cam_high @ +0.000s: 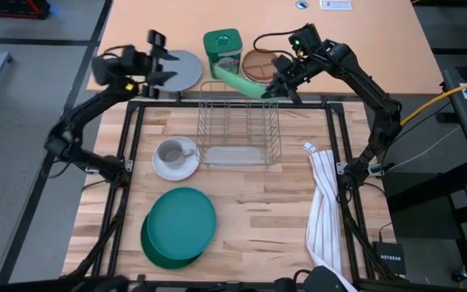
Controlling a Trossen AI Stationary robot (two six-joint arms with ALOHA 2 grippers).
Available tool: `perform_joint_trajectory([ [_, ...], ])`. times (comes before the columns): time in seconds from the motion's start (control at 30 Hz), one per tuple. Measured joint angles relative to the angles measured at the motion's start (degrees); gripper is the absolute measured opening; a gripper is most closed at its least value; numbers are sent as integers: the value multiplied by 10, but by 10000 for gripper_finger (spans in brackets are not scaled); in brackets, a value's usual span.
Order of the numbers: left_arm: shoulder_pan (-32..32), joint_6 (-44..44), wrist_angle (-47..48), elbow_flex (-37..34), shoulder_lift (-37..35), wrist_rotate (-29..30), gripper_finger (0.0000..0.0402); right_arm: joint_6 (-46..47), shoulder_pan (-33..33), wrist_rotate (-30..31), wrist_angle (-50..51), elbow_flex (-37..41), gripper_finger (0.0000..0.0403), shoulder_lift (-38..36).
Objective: Sort dishes
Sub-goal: Put the light green plate into the dish rack
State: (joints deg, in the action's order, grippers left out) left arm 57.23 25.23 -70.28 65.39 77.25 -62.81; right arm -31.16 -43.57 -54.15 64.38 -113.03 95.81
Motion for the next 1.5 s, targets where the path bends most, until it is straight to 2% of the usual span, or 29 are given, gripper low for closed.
perform_joint_trajectory([
  [0.13,-4,31,203,0,-86,59,131,0,0,1,-1,0,14,0],
  [0.33,-62,-96,568,0,-218,152,86,-2,0,2,-3,0,10,0],
  [0.53,-182,-150,750,0,-301,327,47,-2,0,2,-4,0,10,0],
  [0.67,-292,-154,819,0,-293,411,23,-2,0,1,-4,0,12,0],
  [0.8,-412,-216,867,-2,-245,550,3,-2,1,-1,-3,0,11,0],
  [0.97,-519,-386,899,-2,-183,767,6,-2,1,-11,0,0,12,0],
  [1.1,-562,-563,908,-2,-132,906,1,6,1,-59,1,0,10,0],
  [1.27,-573,-688,907,-2,-86,973,6,56,1,-105,0,0,11,0],
  [1.5,-573,-793,926,-2,-58,988,7,234,1,-101,-45,0,10,0],
])
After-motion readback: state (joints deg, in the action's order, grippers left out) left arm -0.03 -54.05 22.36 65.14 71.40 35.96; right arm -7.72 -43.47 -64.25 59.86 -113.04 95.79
